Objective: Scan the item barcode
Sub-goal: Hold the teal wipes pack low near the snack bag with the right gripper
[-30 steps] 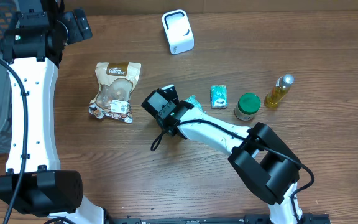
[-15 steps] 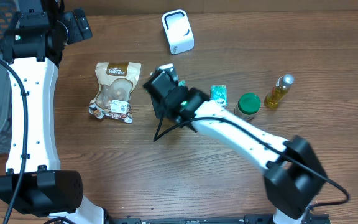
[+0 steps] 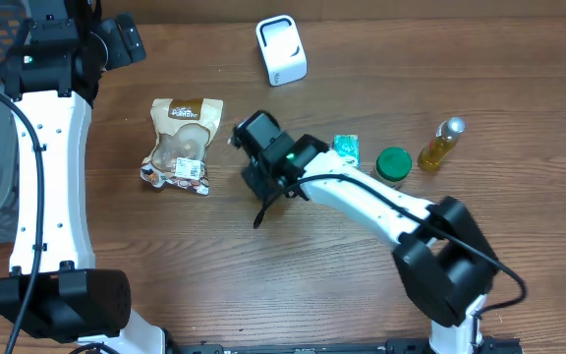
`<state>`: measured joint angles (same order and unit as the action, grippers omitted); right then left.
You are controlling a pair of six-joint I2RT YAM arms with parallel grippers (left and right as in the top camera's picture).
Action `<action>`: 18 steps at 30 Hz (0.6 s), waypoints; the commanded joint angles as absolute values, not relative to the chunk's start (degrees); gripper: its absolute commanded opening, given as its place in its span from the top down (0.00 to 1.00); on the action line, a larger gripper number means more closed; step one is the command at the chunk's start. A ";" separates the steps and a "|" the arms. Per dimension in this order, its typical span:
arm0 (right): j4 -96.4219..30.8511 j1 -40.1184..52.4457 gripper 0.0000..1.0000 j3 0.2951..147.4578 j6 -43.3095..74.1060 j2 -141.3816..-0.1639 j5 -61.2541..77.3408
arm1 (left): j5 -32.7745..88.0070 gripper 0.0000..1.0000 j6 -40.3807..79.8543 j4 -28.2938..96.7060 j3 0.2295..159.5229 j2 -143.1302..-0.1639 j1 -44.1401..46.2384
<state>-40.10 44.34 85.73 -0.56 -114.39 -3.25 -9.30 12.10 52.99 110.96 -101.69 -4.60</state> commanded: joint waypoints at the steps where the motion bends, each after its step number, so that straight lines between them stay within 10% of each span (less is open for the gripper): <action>1: -40.01 44.69 0.92 85.43 -12.34 -116.68 -4.54 | -10.04 0.00 12.86 52.97 111.44 -101.89 -4.86; 5: -39.66 44.66 0.53 85.58 -12.29 -117.08 -10.68 | -10.04 0.01 12.88 52.97 111.44 -101.89 -4.86; 10: -40.47 44.62 0.33 90.41 -4.08 -115.35 -11.55 | -10.04 0.01 12.88 52.97 111.44 -101.89 -4.86; 18: -40.82 44.62 0.47 91.79 18.55 -115.87 -10.28 | -10.04 0.00 12.86 52.97 111.44 -101.89 -4.86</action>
